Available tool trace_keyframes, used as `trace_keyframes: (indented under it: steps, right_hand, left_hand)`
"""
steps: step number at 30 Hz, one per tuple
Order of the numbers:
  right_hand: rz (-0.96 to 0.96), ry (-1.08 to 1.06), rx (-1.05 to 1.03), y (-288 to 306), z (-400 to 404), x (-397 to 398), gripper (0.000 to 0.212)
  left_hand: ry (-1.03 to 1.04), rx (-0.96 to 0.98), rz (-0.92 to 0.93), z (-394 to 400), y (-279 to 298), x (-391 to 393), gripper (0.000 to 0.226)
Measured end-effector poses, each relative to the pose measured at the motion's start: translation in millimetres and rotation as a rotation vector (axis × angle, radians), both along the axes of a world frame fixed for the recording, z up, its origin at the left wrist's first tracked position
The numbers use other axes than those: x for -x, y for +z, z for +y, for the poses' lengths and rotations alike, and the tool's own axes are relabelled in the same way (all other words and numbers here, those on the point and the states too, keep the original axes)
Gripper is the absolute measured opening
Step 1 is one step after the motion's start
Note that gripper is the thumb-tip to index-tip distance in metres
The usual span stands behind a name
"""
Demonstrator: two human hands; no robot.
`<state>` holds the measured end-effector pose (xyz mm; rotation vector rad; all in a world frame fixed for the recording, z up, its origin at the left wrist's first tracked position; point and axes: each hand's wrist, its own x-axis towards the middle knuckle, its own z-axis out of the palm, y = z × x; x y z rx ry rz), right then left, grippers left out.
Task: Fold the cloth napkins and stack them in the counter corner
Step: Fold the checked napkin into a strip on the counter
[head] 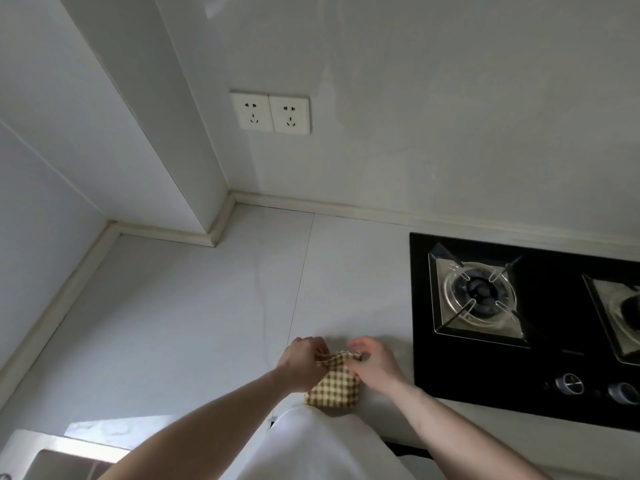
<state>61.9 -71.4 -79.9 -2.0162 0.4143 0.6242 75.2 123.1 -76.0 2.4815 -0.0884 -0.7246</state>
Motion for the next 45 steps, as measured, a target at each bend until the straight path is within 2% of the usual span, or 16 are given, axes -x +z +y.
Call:
trace_keyframes:
  steps: [2, 5, 11, 18, 23, 31, 40, 45]
  right_hand:
    - [-0.011, -0.041, -0.002, 3, 3, -3, 0.020]
    - [-0.042, -0.056, 0.017, 5, 3, -4, 0.019]
    - [-0.149, 0.034, 0.127, 2, 2, 3, 0.020]
    - [-0.298, 0.159, 0.271, -1, 1, 16, 0.023]
    - [-0.383, 0.240, 0.298, -11, -6, 33, 0.020]
    - [-0.310, 0.350, 0.333, -20, -5, 53, 0.012]
    - [-0.251, 0.375, 0.343, -25, -3, 71, 0.021]
    - [-0.224, 0.412, 0.386, -23, -3, 77, 0.027]
  left_hand:
    - [0.018, -0.052, -0.057, 2, 3, 1, 0.023]
    - [0.075, -0.101, -0.083, 5, 5, 3, 0.024]
    - [0.247, 0.016, 0.015, 7, 9, 9, 0.022]
    - [0.219, 0.107, -0.043, 11, 2, 33, 0.030]
    - [0.176, 0.133, -0.043, 14, -6, 48, 0.035]
    - [0.097, 0.060, -0.055, 17, -16, 61, 0.034]
    - [0.107, 0.049, 0.055, 15, -20, 61, 0.033]
    - [0.187, 0.112, 0.106, 8, -16, 57, 0.016]
